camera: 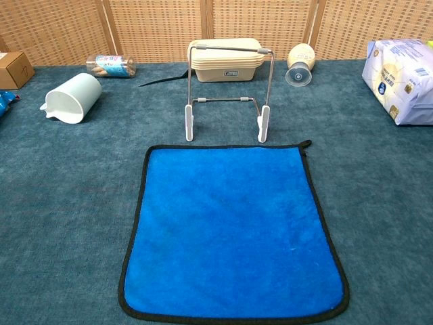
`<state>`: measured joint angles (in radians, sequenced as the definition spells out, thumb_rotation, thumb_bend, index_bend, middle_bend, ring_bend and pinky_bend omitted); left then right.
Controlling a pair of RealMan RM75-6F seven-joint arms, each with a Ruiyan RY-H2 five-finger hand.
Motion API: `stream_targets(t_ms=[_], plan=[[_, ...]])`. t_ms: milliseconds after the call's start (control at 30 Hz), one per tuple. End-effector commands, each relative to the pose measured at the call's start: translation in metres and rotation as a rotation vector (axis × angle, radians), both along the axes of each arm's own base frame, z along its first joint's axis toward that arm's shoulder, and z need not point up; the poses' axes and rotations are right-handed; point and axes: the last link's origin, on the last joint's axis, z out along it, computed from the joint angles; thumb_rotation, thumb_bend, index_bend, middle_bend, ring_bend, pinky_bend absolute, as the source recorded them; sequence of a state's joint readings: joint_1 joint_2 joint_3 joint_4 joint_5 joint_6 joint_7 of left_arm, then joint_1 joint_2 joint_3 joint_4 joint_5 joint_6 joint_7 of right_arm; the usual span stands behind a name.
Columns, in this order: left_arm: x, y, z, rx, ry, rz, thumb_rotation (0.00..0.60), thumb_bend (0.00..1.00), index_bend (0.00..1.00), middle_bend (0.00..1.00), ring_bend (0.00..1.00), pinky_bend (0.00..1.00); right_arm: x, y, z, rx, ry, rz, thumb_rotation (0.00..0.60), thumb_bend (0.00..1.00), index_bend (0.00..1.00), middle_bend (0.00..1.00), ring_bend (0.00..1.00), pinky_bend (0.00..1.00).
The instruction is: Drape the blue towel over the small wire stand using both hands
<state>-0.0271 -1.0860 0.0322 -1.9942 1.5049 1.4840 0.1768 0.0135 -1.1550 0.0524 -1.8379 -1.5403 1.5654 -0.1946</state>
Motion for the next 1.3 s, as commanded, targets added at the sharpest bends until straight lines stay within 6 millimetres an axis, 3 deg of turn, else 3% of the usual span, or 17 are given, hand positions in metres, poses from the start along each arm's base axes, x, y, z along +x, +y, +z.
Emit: stream_targets(t_ms=[33,367,933,1167,1300], plan=[[0.000,0.001,-0.001,-0.003,0.001,0.001,0.600,0.39,0.31,0.24,0.17,0.07,0.000,-0.001,-0.001,0.003,0.000,-0.003,0.600,0.34,0.09,0.07,0.00,0.00],[0.000,0.003,-0.003,-0.004,0.005,-0.002,0.600,0.39,0.31,0.24,0.17,0.07,-0.003,-0.005,-0.007,0.022,-0.010,-0.009,0.600,0.33,0.09,0.07,0.00,0.00],[0.020,0.012,-0.006,-0.045,-0.028,-0.082,0.600,0.39,0.32,0.24,0.17,0.09,-0.007,-0.032,-0.007,0.142,0.072,0.118,0.600,0.10,0.11,0.10,0.00,0.00],[0.031,0.020,-0.006,-0.063,-0.039,-0.128,0.600,0.39,0.32,0.24,0.17,0.09,0.001,-0.048,-0.020,0.229,0.129,0.237,0.600,0.10,0.12,0.12,0.00,0.02],[0.039,0.023,-0.006,-0.083,-0.051,-0.156,0.600,0.39,0.32,0.24,0.17,0.09,0.014,-0.062,-0.039,0.288,0.143,0.343,0.600,0.09,0.12,0.12,0.01,0.04]])
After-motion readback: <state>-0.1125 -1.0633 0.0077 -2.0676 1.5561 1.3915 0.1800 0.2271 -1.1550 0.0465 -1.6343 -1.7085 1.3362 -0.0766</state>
